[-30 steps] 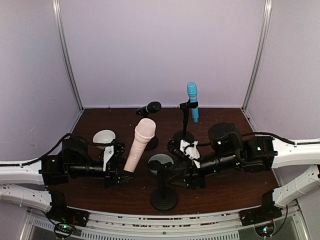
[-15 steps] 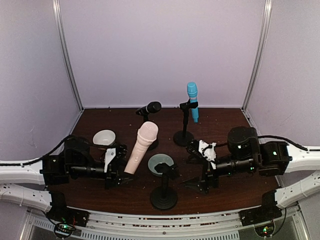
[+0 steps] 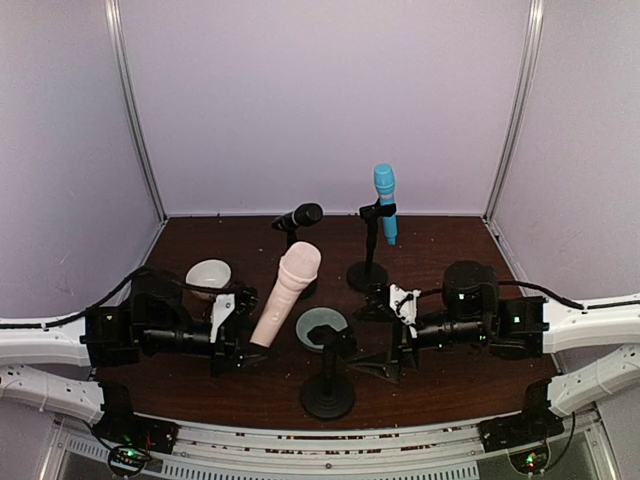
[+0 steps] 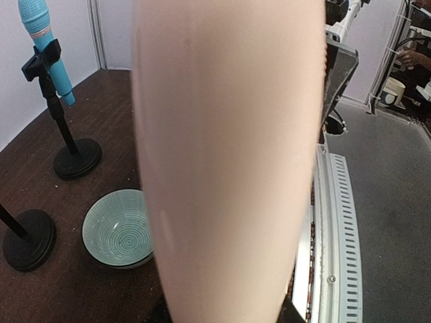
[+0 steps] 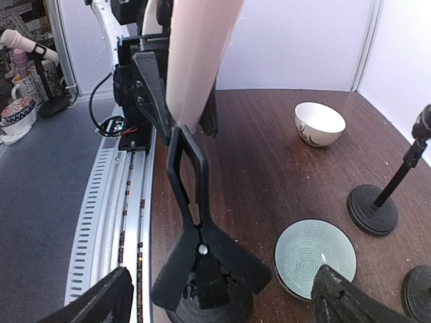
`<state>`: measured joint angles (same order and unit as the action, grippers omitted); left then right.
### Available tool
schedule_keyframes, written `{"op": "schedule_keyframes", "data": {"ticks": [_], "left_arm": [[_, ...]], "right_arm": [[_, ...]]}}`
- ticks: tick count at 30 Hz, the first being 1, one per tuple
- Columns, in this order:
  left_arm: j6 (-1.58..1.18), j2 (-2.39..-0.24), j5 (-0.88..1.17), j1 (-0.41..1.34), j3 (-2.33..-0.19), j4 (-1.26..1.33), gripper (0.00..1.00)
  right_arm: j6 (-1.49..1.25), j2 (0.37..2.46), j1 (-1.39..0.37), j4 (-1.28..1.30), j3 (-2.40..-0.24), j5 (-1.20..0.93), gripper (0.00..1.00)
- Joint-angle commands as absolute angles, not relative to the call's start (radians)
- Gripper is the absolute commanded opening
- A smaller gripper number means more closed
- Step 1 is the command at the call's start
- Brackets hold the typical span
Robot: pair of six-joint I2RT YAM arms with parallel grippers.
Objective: Attach the microphones to the stand
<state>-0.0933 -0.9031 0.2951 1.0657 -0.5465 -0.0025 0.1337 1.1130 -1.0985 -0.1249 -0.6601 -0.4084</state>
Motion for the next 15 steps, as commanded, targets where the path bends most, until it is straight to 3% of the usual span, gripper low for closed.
{"op": "schedule_keyframes", "data": {"ticks": [1,11,15], "left_arm": [[-0.079,-0.902,0.296,1.059,-0.580,0.033,0.00],[-0.078,-0.931,0.301,1.059,-0.605,0.020,0.01],[-0.078,-0.939,0.301,1.058,-0.609,0.018,0.01]], "right_arm": [[0.151,1.138,-1.098,-0.212,-0.686,-0.502,0.92],[0.139,1.185,-1.098,-0.250,-0.673,-0.538,0.75],[0.136,1.181,-1.097,-0.265,-0.665,-0.545,0.73]]}}
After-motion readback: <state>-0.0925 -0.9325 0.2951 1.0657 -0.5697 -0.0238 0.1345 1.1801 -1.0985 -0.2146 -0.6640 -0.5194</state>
